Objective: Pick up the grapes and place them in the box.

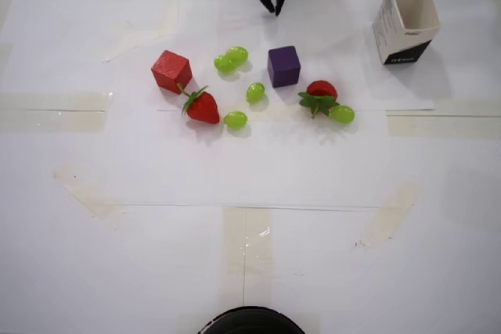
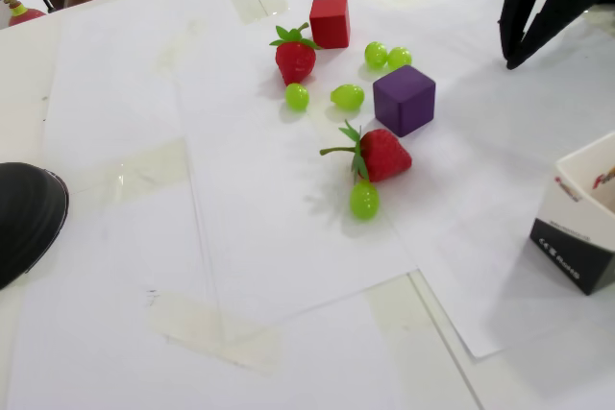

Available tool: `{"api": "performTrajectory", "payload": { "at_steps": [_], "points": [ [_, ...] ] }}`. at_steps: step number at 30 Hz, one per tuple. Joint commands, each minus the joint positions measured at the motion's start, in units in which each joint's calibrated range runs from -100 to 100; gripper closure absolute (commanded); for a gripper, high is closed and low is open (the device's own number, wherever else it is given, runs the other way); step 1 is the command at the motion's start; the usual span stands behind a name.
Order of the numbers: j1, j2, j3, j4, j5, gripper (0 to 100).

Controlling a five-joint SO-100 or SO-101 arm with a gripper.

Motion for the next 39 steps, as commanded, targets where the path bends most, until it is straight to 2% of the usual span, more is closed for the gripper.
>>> {"api": "performTrajectory", "payload": {
  "at_steps": [1, 3, 9, 16, 20, 25, 32, 33, 35, 39],
  "points": [
    [0.5, -0.7, -13.9, 5.7, 0.2, 100],
    [0.4, -0.3, -18.7, 5.7, 1.2, 100],
    [-1.7, 11.6, -29.1, -3.6, 3.5, 100],
    [-3.7, 42.5, -50.3, -1.7, 3.8, 100],
    [-5.8, 55.6, -57.5, -4.5, 3.9, 100],
    [-7.2, 81.2, -79.5, 2.1, 6.2, 100],
    [-8.1, 107.8, -116.3, 20.0, 8.8, 100],
    [-8.5, 109.6, -118.5, 19.9, 9.8, 100],
    [-10.5, 113.2, -122.3, 15.5, 17.2, 100],
    [-11.4, 118.7, -125.6, 12.1, 16.7, 100]
  ]
}}
